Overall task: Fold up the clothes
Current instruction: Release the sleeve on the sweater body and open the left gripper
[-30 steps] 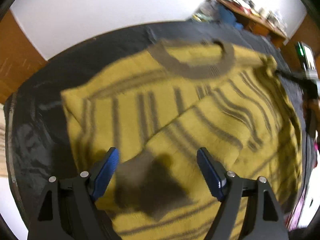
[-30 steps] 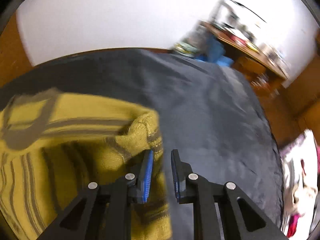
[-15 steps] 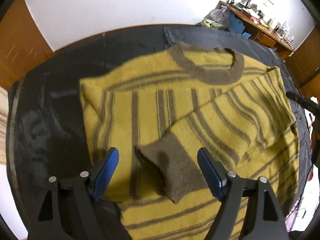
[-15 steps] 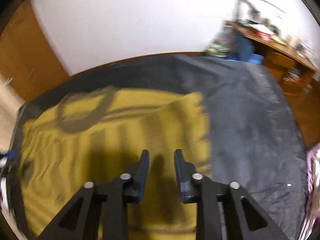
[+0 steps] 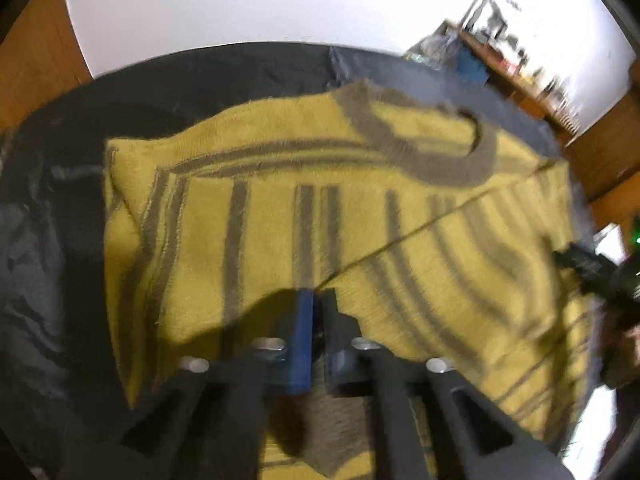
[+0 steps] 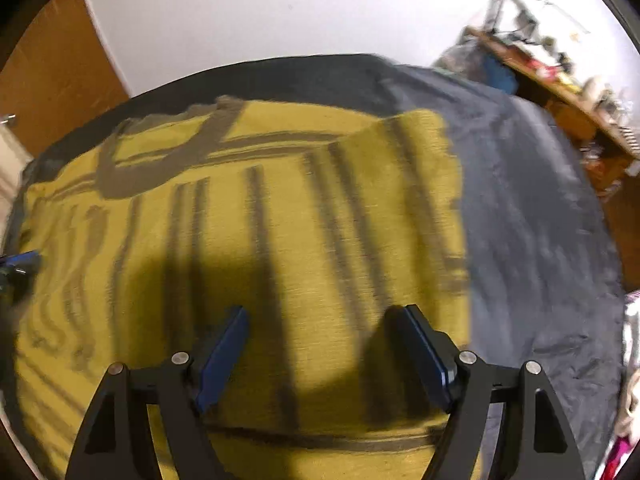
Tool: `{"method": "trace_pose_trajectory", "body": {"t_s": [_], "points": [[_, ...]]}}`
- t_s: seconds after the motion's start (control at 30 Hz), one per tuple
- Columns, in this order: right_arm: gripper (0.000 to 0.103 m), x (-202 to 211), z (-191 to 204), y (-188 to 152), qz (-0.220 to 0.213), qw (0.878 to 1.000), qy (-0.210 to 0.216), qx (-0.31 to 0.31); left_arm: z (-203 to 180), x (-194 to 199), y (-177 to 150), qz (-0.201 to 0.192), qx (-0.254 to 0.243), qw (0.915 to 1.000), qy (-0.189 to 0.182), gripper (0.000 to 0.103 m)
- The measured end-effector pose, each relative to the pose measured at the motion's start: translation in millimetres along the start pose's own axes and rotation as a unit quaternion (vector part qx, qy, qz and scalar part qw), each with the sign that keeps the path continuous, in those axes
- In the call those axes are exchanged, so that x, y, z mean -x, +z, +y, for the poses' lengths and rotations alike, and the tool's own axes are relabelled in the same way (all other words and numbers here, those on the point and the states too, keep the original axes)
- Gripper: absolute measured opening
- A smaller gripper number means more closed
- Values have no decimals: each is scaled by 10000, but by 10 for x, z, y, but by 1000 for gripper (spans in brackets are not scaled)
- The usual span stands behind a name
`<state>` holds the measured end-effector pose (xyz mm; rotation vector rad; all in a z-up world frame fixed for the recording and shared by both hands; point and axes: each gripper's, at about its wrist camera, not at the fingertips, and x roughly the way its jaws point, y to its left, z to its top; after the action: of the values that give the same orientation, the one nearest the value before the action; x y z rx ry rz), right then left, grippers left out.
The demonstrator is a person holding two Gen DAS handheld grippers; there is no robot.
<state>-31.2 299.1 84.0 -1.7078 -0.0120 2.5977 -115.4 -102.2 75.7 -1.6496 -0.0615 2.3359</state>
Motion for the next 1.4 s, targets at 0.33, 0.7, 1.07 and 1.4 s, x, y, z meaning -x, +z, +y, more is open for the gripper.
{"method": "trace_pose_trajectory", "body": {"t_s": [0.33,0.7,1.07,1.4], "points": [[80,18,-239,46,-127,9949,-892,-465,-37,125,240,-575,-630,9897,1154,0],[80,117,330,265,-391,9982,-178,426,-58,299,71,-641,-775,9935,526,12],[92,-75,184,318,115,9998,160,93,-89,-69,-77,-119,-688,9963,502,30],[92,151,563,-264,414,9956,698,472,-182,-233,-215,-189,-692,9948,729,55]]}}
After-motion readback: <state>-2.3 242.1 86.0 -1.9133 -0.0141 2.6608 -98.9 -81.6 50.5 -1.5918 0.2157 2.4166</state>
